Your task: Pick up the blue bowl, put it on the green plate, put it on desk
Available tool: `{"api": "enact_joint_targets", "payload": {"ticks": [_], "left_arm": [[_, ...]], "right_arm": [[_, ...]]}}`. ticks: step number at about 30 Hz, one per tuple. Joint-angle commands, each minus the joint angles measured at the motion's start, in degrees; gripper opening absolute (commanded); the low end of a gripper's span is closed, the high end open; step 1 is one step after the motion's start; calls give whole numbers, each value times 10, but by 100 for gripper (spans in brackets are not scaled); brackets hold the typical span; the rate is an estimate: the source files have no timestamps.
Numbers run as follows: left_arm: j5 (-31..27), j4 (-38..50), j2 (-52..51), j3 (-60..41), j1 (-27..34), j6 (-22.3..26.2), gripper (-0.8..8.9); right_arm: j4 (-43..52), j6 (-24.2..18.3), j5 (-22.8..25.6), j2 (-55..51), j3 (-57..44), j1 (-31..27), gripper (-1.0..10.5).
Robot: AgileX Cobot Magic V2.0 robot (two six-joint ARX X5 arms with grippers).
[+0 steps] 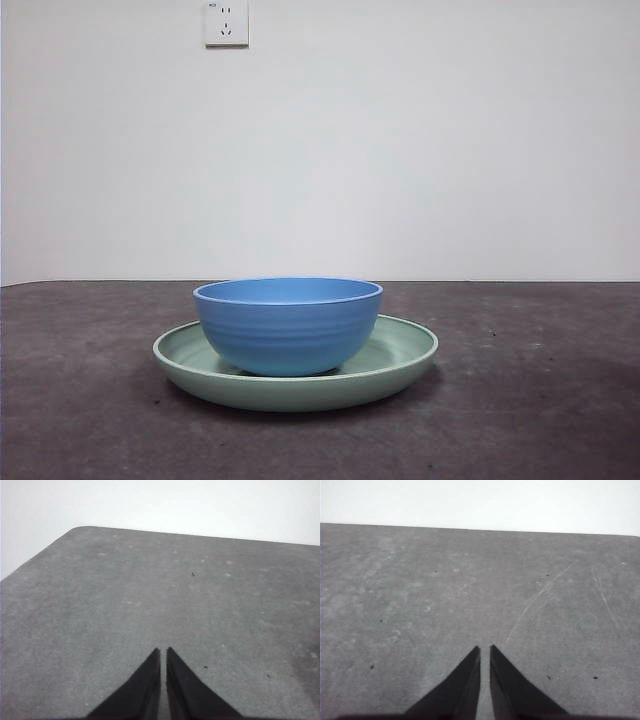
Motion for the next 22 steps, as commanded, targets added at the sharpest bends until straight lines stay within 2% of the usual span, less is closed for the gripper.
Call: {"api": "enact_joint_targets", "payload": {"ticks": [1, 22], "left_arm": [[-2, -4, -1, -12, 1, 4, 20], [-2, -4, -1, -12, 1, 4, 20]], "right_arm": [[1, 9, -1, 0, -3, 0, 27], [9, 9, -1, 0, -3, 0, 27]]}}
